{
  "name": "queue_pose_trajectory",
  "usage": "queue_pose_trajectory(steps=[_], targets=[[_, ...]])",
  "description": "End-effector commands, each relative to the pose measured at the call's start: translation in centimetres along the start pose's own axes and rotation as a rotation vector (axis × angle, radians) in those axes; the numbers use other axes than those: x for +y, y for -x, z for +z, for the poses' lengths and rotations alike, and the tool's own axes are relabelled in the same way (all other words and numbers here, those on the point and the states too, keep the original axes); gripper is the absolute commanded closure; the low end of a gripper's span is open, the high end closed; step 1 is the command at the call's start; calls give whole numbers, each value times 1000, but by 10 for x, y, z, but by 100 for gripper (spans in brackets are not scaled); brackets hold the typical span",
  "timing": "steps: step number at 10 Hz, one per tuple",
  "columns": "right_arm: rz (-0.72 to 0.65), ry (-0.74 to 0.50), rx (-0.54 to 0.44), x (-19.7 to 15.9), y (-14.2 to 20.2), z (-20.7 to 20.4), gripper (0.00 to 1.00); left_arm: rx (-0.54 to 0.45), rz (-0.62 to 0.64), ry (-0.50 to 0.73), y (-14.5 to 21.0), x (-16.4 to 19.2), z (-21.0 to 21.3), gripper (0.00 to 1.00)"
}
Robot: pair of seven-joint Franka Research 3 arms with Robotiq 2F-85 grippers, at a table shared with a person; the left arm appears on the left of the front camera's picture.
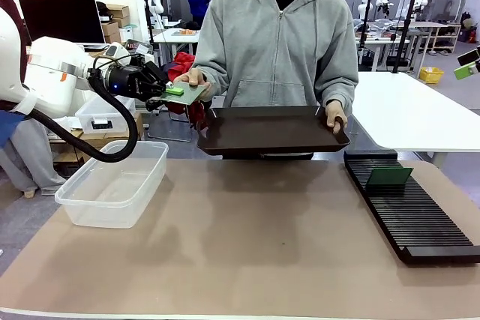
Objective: Sort PCBs into racks and boxes based on the side picked up.
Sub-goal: Pick up the Blank PCB handed by the Human, then if the short side of the Blank PCB is picked up, insert it into the PCB Rack ; if the long side is picked up, place it in the Organizing box.
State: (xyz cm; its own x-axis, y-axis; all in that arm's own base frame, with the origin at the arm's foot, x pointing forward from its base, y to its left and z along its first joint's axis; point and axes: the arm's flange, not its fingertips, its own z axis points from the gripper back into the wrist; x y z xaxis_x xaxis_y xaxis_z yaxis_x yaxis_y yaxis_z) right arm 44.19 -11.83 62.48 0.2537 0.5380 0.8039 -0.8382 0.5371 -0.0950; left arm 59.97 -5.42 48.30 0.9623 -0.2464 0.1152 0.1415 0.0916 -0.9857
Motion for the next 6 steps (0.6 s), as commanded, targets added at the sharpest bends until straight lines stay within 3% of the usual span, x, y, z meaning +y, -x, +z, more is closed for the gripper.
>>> queue_pose_trajectory(steps=[1,6], targets=[[-4,3,7,1,0,-1,0,2,-1,-9,-1,0,-1,100],[-4,3,7,1,0,-1,0,2,-1,-9,-1,0,-1,100]])
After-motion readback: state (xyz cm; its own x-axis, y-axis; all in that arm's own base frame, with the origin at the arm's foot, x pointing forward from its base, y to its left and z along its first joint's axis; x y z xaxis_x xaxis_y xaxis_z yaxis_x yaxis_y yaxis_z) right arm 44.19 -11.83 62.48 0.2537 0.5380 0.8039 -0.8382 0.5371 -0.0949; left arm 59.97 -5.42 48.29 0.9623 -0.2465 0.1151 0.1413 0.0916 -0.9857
